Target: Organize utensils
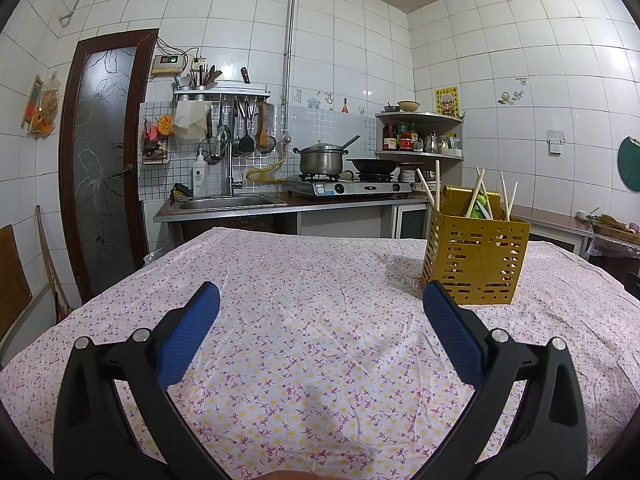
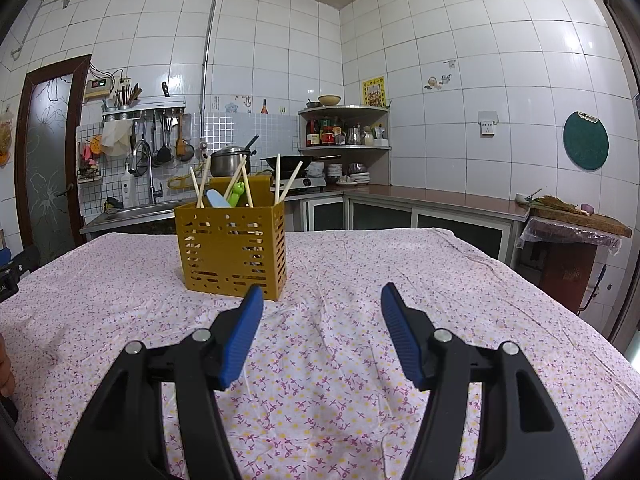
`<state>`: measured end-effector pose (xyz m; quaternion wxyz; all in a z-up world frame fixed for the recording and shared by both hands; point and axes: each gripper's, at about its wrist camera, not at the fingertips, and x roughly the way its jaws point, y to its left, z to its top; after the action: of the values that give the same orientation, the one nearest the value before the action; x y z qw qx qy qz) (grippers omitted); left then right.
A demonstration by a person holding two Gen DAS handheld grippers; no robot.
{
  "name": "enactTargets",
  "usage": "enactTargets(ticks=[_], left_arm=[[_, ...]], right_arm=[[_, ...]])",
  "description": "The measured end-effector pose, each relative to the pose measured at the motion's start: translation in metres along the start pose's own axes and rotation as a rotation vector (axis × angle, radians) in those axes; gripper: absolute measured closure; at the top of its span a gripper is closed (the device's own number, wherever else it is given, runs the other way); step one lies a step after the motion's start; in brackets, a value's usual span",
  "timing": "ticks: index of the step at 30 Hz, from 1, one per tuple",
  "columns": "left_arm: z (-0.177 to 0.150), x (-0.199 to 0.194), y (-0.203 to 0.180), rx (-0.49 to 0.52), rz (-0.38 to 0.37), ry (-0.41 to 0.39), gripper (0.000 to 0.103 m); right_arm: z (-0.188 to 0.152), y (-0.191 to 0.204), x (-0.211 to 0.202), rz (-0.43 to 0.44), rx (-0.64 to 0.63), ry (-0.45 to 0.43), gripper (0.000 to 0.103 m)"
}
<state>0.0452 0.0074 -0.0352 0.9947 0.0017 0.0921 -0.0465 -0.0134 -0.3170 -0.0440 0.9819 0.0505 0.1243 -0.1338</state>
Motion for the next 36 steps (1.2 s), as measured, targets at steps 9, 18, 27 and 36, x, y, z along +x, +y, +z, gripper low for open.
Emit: enactTargets(ticks=[9,18,27,36], left_arm=[[0.0000,0.0000,-0.0005,-0.002,0.000,0.001,0.005],[0.0001,0.0000,-0.0004,-0.002,0.000,0.001,0.005],[0.0002,0.0001,-0.0003,-0.002,0.000,0.001,0.005],[0.0003,0.0003,-0.0011,-0.003,0.000,0.003,0.005]], right_arm=[[-0.0002,0.0003,0.0002,0.000,-0.001,0.000,0.042],[-0.0001,0.0005,0.0002,0.000,0.000,0.001,0.042],[-0.0021,0.0028,0.0003,0.000,0.000,0.004,0.042],[-0.0027,0.0035,0.0012,0.000,0.000,0.006,0.042]])
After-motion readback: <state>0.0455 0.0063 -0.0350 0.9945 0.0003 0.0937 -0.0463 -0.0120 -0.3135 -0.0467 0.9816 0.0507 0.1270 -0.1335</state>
